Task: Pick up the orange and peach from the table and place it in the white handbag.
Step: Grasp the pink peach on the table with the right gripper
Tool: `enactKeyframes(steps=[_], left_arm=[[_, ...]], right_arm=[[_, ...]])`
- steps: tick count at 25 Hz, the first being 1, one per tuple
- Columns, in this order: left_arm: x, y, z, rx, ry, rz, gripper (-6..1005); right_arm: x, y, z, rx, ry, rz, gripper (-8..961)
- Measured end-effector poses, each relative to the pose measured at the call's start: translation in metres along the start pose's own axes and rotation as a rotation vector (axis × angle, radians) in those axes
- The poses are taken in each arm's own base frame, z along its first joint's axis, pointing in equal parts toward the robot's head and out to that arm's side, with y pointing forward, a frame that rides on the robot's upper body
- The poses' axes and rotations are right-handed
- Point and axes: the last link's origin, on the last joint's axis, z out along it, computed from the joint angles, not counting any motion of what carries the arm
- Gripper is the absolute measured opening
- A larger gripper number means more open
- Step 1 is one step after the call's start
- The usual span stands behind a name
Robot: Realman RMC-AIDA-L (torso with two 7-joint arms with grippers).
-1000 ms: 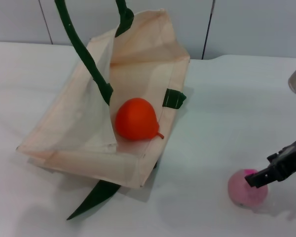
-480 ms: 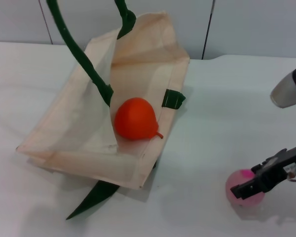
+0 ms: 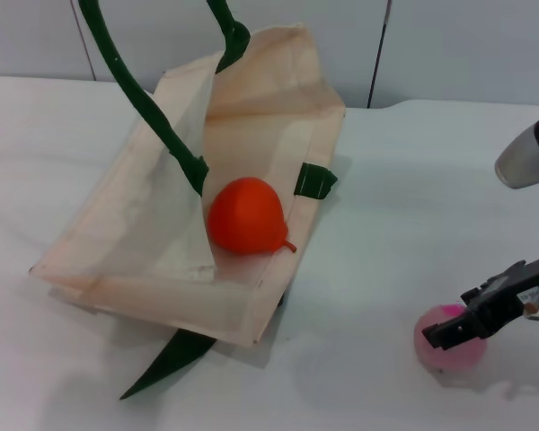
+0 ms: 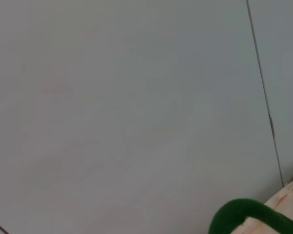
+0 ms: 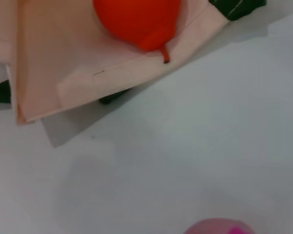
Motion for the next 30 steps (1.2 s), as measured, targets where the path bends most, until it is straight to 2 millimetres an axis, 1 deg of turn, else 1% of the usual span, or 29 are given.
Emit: enactKeyframes(steps=[5,9,13,20,30], left_arm=[[-0.001,0.0,0.0,0.0,-0.003,-0.004,147],[-0.002,-0.001,0.0,0.001,-0.004,-0.007,148],[-0.004,-0.002,0.0,0.004,-0.007,-0.011,150],[-0.005,-0.003,0.0,0.011,-0.011,-0.012,153],[-0.006,-0.004,0.0,0.013,-0.011,-0.012,157]], right_arm=[[0.006,-0.011,0.002,0.042,0.016,0.027,854],[0.007,-0.013,0.003,0.044,0.021,0.037,853],[0.007,-0.011,0.003,0.033,0.019,0.035,853],[0.0,0.002,0.005,-0.025,0.002,0.009,853],[0.0,0.001,0.006,-0.021,0.008,0.01,852]])
